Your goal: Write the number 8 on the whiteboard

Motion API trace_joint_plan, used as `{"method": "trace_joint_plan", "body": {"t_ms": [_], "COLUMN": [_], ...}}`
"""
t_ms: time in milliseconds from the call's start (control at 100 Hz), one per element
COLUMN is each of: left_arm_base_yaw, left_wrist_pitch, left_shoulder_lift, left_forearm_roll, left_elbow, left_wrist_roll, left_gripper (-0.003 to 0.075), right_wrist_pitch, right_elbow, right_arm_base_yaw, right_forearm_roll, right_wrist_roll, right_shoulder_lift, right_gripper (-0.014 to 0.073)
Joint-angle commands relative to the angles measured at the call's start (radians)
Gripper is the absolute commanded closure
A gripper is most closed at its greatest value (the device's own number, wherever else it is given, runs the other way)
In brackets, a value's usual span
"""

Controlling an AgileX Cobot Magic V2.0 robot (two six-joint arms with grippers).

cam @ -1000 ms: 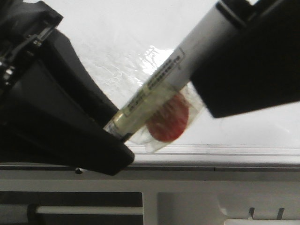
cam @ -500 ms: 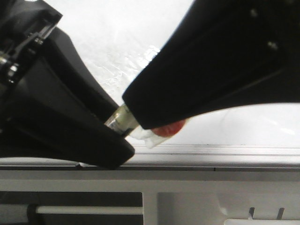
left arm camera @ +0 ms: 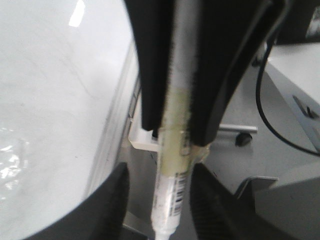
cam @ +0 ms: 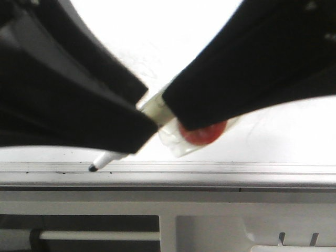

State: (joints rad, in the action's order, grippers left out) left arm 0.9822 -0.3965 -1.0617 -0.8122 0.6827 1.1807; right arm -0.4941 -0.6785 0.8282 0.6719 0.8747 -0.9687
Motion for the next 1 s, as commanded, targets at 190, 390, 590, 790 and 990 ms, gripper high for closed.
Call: {"method": "trace_joint_plan", "body": {"t_ms": [190, 390, 590, 790, 990], "left_arm_base_yaw": [-0.09, -0.199, -0.248, -0.25, -0.25], "left_wrist_pitch": [0.108, 0.181, 0.232, 0.259, 0.23], "left_shoulder_lift": [0.295, 0.52, 0.633, 0.615, 0.599], "left_forearm_roll": [-0.042, -0.046, -0.131, -0.14, -0.14], "left_elbow": [-0.026, -0.161, -0.266, -0.275, -0.275], "left_wrist_roll": [-0.256, -0.37, -0.37, -0.37, -0.369], "left_gripper": [0.0343, 0.0391, 0.0408, 0.043, 0.067], "right_wrist_pitch": [-0.135, -0.251, -0.194, 0.069, -0.093], "right_elbow": [-0.218, -0.348, -0.342, -0.281, -0.259], "right_arm_base_yaw": [-0.043, -0.043, -0.043, -0.043, -0.043], "right_forearm_roll": [-0.418, -0.736, -0.853, -0.826, -0.879], "right_wrist_roll": [-0.233, -0.491, -0.835, -0.835, -0.841], "right_shoulder_lift": [0.108, 0.103, 0.096, 0.079, 0.035], "right_gripper": [0.0655, 0.0652, 0.0652, 0.0652, 0.0652]}}
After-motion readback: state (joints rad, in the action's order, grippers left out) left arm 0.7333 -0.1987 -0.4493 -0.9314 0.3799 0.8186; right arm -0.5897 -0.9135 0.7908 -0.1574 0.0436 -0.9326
